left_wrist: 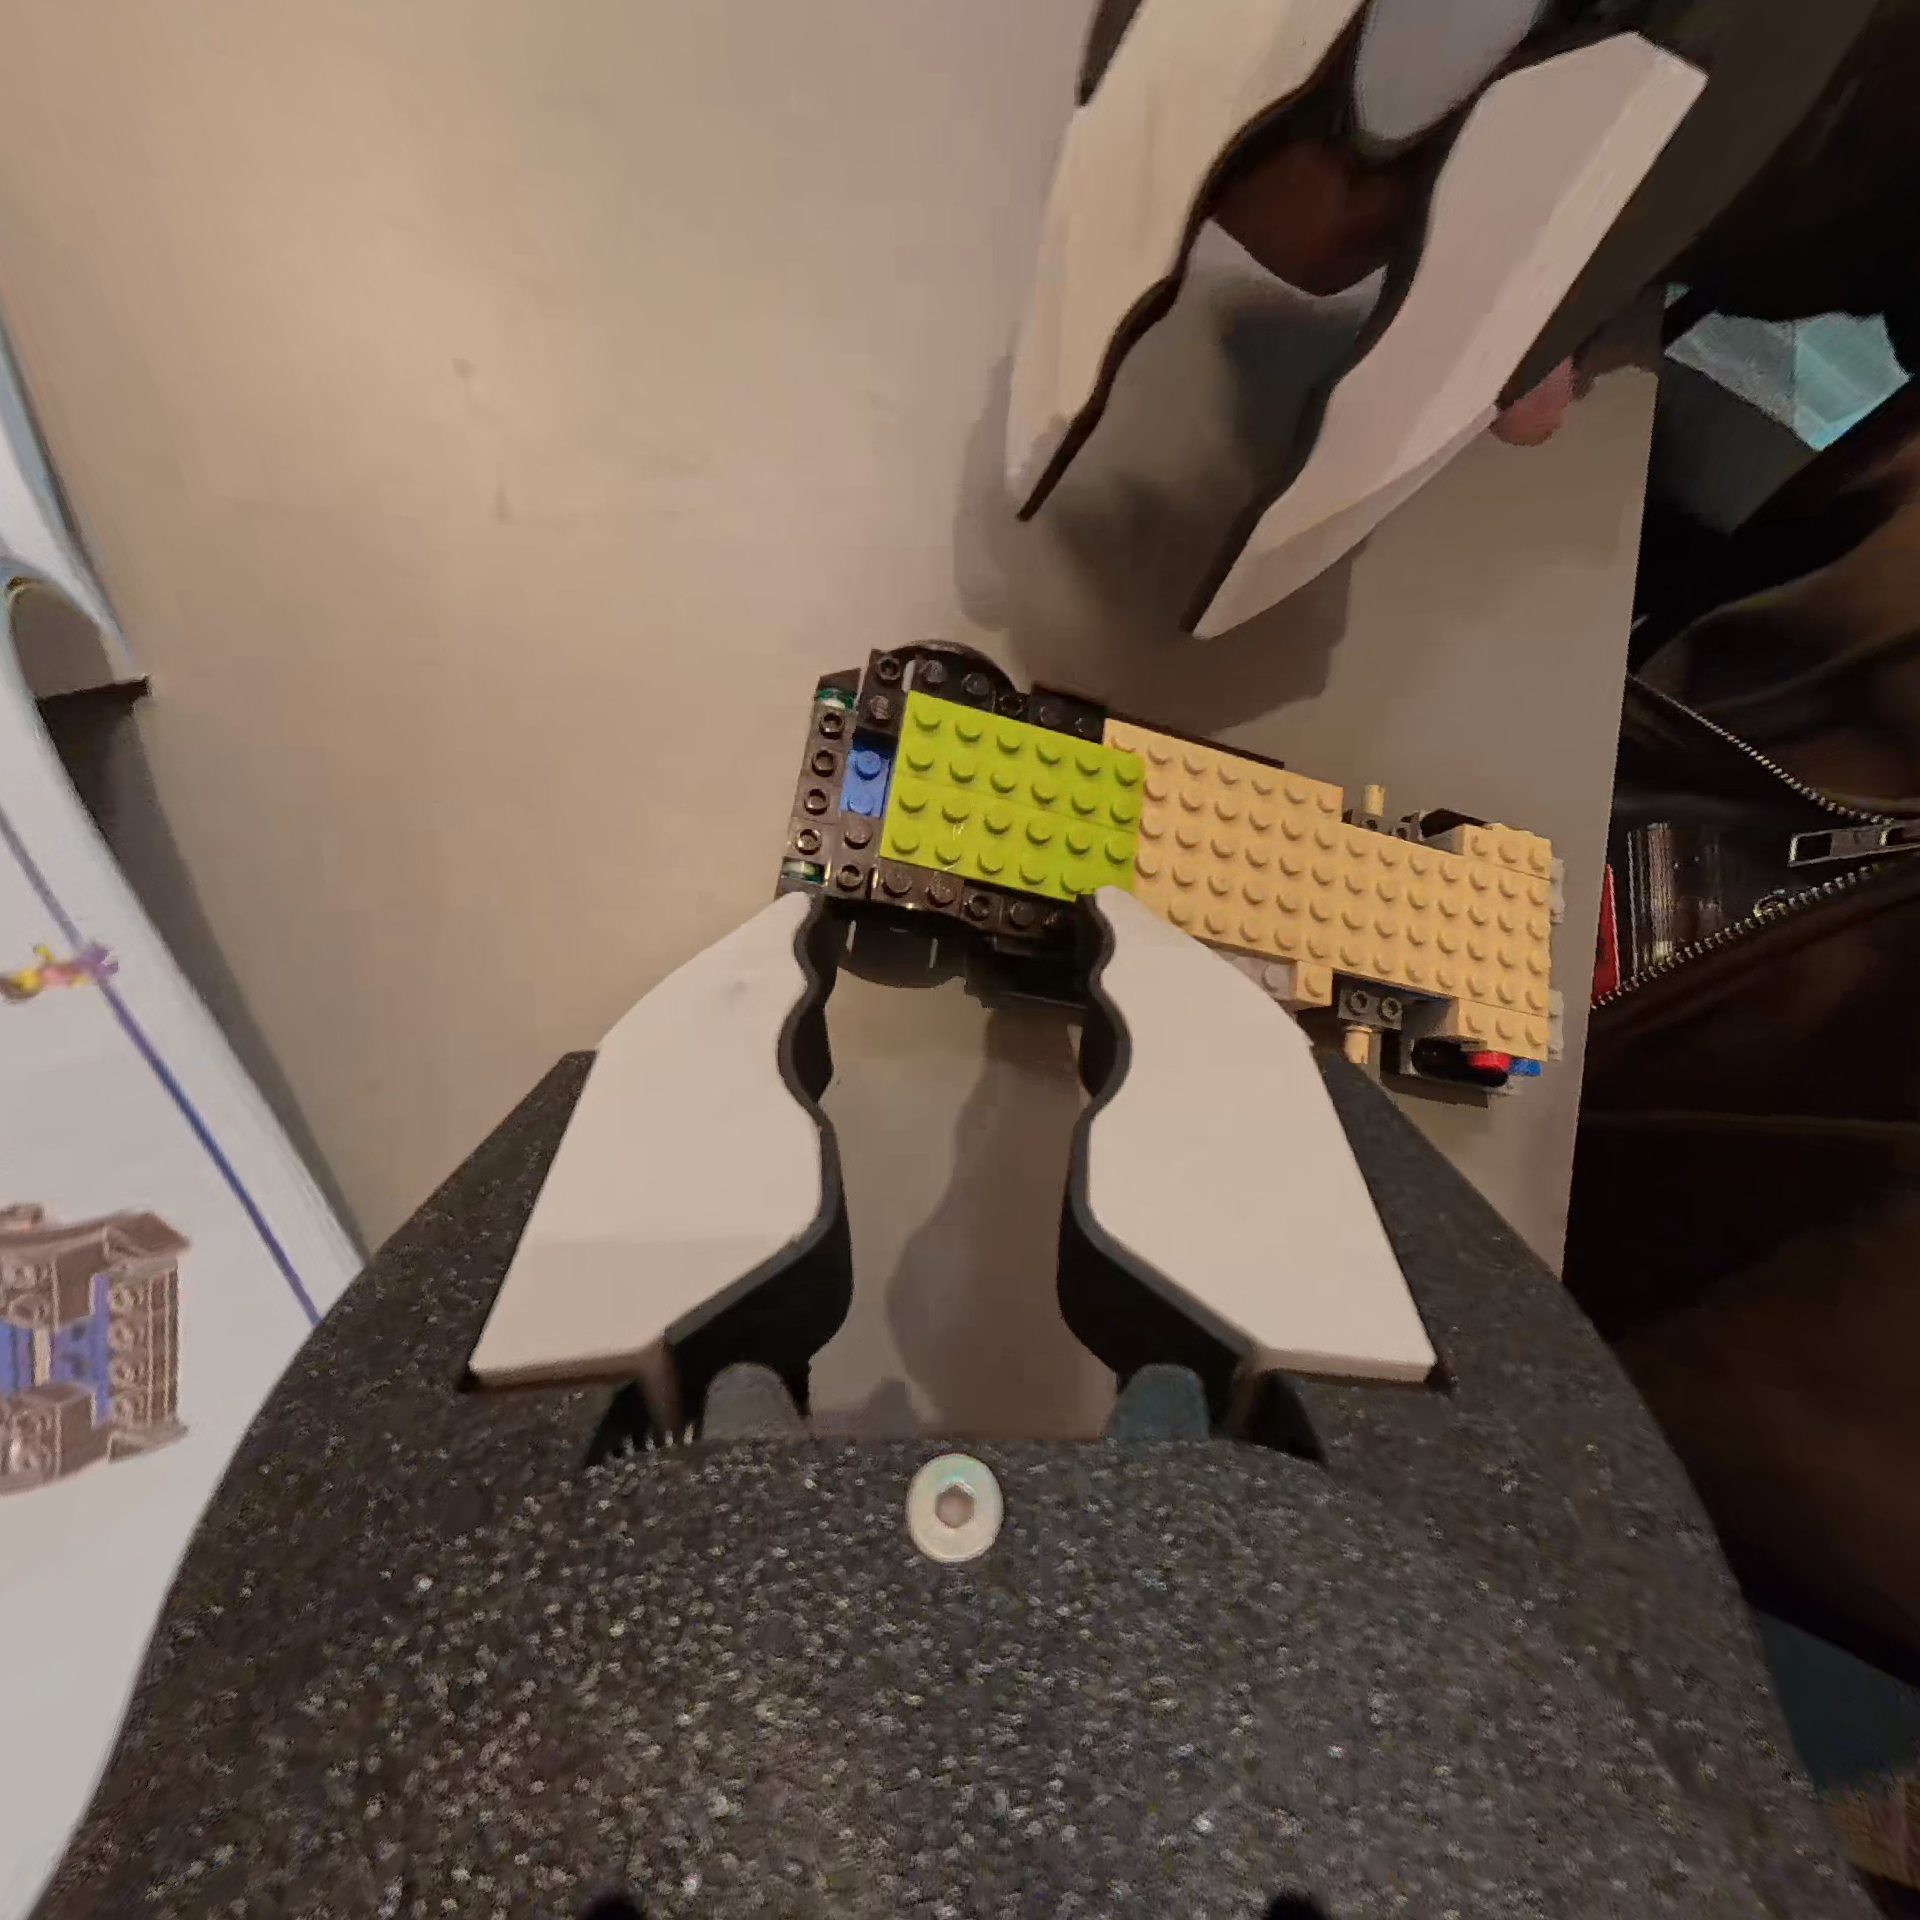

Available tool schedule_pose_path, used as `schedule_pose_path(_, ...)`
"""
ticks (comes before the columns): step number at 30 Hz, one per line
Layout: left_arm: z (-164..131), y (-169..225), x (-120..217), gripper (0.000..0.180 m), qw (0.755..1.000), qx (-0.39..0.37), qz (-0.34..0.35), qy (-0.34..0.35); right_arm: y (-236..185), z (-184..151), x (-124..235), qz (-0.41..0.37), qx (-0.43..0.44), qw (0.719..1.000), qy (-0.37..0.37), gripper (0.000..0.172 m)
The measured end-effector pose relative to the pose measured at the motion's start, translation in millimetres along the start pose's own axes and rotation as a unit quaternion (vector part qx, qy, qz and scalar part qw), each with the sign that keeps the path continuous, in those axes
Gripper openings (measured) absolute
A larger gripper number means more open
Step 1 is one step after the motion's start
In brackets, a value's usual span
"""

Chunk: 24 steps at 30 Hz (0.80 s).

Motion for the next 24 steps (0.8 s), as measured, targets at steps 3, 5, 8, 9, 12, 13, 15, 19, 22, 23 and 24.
schedule_pose_path(3, 9, 1, -12, 0.044, 0.999, -0.02, -0.022, -0.013, 7, 1, -7, 0.02, -0.014, 1.0, -0.017, 0.038)
schedule_pose_path(5, 16, 2, -17, 0.042, 0.998, -0.026, -0.049, -0.012, 11, -3, -8, 0.005, 0.006, 1.0, -0.018, 0.036)
schedule_pose_path(8, 25, 2, -24, 0.038, 0.995, -0.035, -0.088, -0.022, 15, -17, -7, -0.001, 0.003, 0.999, -0.035, 0.035)
schedule_pose_path(9, 28, 2, -26, 0.036, 0.994, -0.039, -0.099, -0.026, 15, -20, -5, 0.002, 0.002, 0.999, -0.033, 0.033)
schedule_pose_path(12, 36, 2, -32, 0.033, 0.99, -0.044, -0.131, -0.037, 19, -32, -2, -0.024, 0.02, 0.999, -0.034, 0.031)
schedule_pose_path(13, 38, 3, -34, 0.031, 0.988, -0.045, -0.141, -0.04, 21, -35, -2, -0.043, 0.029, 0.998, -0.036, 0.031)
schedule_pose_path(15, 43, 2, -36, 0.031, 0.986, -0.046, -0.153, -0.047, 23, -36, -1, -0.061, 0.045, 0.997, -0.025, 0.03)
schedule_pose_path(19, 52, -4, -39, 0.03, 0.985, -0.04, -0.157, -0.057, 22, -35, -1, -0.079, 0.079, 0.994, -0.015, 0.029)
schedule_pose_path(22, 57, -6, -40, 0.031, 0.983, -0.032, -0.167, -0.064, 19, -36, -1, -0.083, 0.091, 0.992, -0.011, 0.025)
schedule_pose_path(23, 58, -7, -41, 0.031, 0.983, -0.03, -0.172, -0.065, 19, -36, -1, -0.083, 0.092, 0.992, -0.011, 0.025)
schedule_pose_path(24, 58, -7, -41, 0.031, 0.982, -0.028, -0.174, -0.062, 19, -37, 0, -0.082, 0.092, 0.992, -0.009, 0.025)
Point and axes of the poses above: each gripper's, where its closed fingertips meet, x back along the fingers, z out of its top, y = z × x across the jaws, the point moved 5 cm from there along x, back along the fingers, and after that the axes turned 14 degrees about -y, right-handed, at the moved point
